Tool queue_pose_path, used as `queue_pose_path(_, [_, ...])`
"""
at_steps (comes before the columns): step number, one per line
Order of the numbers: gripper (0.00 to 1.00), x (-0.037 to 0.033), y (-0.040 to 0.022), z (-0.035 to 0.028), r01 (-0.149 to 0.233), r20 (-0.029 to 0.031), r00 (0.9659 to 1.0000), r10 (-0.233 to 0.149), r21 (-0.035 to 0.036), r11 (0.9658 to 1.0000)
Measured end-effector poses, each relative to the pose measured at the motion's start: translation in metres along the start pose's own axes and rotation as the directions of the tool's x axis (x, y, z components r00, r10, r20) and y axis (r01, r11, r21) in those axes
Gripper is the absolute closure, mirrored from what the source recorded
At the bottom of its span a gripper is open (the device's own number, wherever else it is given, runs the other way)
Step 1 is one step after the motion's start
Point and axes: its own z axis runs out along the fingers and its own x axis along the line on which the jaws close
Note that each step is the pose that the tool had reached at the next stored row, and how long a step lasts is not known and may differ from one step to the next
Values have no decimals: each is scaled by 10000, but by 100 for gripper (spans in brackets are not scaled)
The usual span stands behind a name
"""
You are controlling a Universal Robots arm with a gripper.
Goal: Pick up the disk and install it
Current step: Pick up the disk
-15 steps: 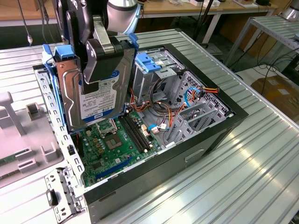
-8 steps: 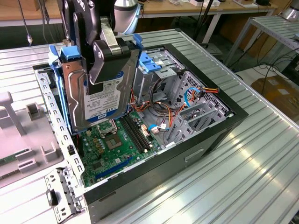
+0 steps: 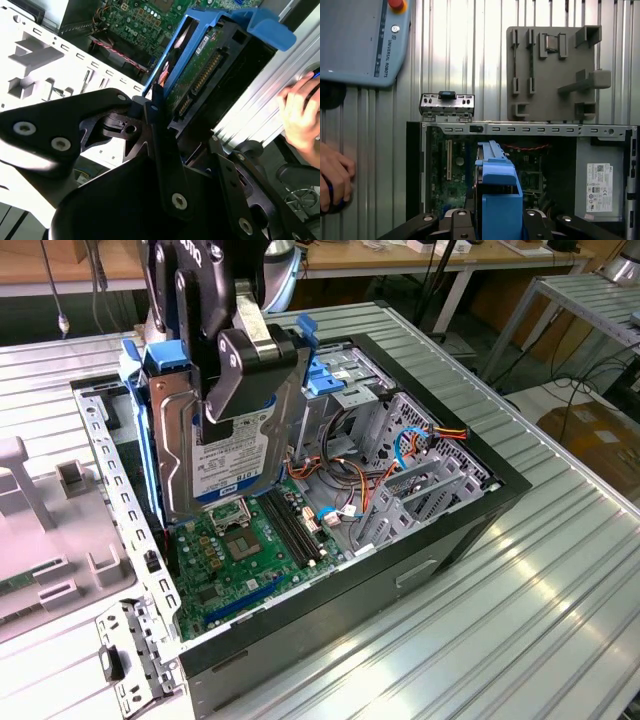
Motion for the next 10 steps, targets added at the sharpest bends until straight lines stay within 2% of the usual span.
queue_pose_path(7, [64,37,-60,-1,0,-1,10000,0,-1,10000])
queue_pose_path(10, [64,68,-109,0,0,0,10000,0,-1,10000])
